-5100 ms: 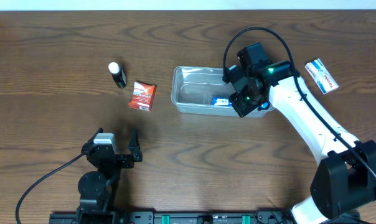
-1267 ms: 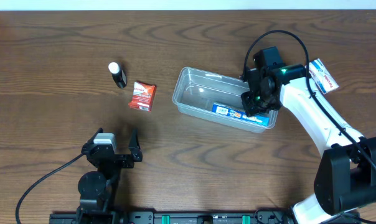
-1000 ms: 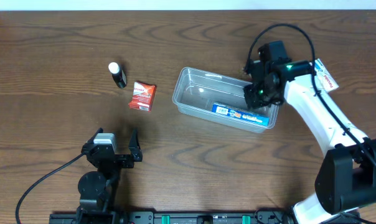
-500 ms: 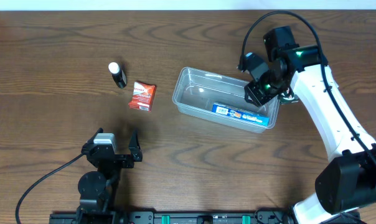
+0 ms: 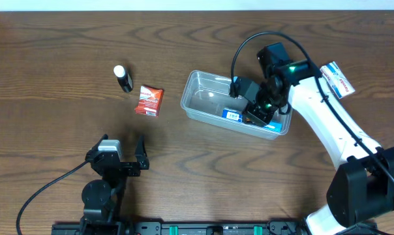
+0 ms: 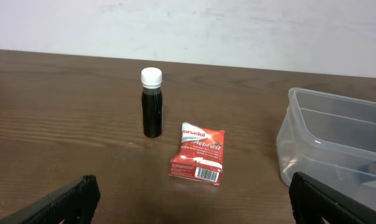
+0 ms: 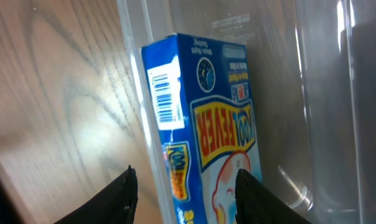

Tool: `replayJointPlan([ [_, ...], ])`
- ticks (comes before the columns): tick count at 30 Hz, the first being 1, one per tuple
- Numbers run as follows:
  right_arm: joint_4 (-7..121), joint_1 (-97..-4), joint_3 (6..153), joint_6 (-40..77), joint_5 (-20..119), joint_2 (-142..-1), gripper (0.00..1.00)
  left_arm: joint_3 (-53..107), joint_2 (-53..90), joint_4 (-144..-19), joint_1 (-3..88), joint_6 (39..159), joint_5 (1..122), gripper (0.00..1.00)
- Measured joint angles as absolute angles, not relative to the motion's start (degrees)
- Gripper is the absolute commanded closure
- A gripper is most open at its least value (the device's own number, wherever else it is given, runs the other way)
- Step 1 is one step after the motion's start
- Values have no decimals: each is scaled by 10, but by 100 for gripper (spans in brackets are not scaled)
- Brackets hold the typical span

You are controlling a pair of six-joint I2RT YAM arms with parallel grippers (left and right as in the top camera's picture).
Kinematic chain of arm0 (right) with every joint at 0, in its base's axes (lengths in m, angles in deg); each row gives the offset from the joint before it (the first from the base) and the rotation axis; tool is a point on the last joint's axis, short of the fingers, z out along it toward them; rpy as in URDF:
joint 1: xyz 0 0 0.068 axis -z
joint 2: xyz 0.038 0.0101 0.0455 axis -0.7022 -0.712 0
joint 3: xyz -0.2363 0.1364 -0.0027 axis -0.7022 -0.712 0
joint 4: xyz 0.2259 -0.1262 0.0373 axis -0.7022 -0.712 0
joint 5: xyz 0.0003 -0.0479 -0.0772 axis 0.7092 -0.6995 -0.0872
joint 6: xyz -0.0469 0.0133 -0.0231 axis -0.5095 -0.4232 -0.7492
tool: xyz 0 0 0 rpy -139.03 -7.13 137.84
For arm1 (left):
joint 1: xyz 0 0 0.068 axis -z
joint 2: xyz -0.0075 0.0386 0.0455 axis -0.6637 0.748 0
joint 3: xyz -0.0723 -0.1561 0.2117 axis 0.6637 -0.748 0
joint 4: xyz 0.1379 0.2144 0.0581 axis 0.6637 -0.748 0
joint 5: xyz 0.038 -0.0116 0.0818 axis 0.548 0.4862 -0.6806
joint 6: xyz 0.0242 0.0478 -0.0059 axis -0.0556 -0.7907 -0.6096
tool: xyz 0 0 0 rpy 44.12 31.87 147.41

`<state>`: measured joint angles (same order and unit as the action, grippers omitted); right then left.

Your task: Pack container

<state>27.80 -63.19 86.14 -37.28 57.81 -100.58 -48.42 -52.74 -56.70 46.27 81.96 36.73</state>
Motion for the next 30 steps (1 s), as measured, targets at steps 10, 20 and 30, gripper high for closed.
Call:
replayJointPlan([
  [10, 306, -632, 855, -379, 562, -1006, 54, -484, -527, -567, 463, 819, 367, 2],
  [20, 320, -632, 822, -379, 543, -1006, 54, -484, -527, -567, 463, 820, 367, 2],
  [30, 366, -632, 807, -372, 475, -1006, 56, -484, -527, -567, 463, 820, 367, 2],
])
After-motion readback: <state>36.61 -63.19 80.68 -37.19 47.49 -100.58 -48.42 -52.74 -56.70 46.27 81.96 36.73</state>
